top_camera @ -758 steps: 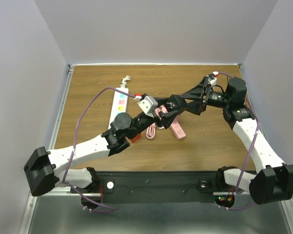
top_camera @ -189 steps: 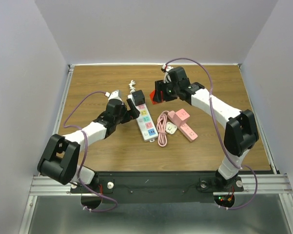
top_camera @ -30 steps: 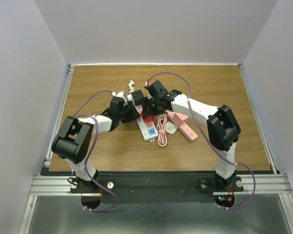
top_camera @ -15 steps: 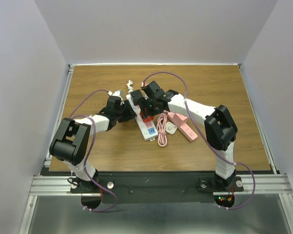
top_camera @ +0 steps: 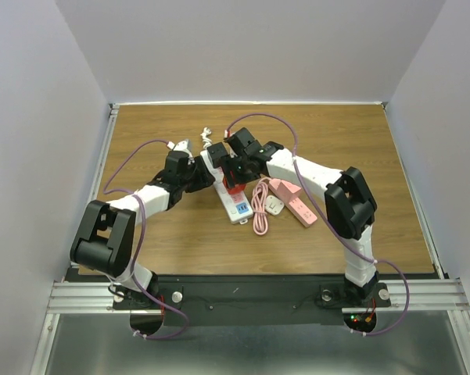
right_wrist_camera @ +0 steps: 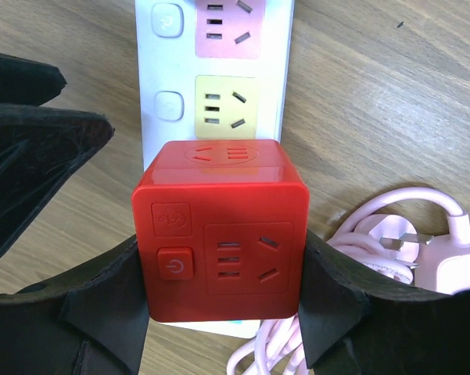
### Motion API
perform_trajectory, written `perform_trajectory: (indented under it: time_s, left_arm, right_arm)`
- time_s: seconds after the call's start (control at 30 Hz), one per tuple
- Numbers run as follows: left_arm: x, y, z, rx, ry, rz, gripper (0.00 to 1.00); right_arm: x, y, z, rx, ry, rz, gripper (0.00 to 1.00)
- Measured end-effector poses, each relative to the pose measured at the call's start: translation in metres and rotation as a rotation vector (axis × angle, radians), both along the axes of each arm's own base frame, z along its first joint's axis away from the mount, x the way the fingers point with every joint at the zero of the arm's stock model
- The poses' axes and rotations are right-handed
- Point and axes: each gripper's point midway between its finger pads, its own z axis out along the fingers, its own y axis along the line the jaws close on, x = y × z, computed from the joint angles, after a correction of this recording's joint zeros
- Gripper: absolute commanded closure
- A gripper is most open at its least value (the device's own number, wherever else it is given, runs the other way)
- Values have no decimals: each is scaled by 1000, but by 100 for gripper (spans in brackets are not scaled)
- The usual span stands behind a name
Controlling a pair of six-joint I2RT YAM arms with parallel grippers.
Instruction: Insert the plug
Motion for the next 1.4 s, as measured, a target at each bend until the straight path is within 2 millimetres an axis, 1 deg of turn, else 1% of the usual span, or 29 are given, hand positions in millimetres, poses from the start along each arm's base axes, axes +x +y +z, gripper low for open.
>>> perform_trajectory:
  time_s: [0.3,0.4,1.03,1.4]
  left_arm:
    - [-1,7,11,10,-19,13,37]
    - [-1,9,12,12,-22,17,37]
    - [-7,27,8,25,-7,54,37]
    - [-8,30,5,27,1,59,37]
  right_arm:
    - [11,8,0,-1,-21,11,99]
    - [13,10,0,-2,-26,14,100]
    - [16,12,-1,-30,-29,36,100]
    - [17,16,-1,-42,-39,39,100]
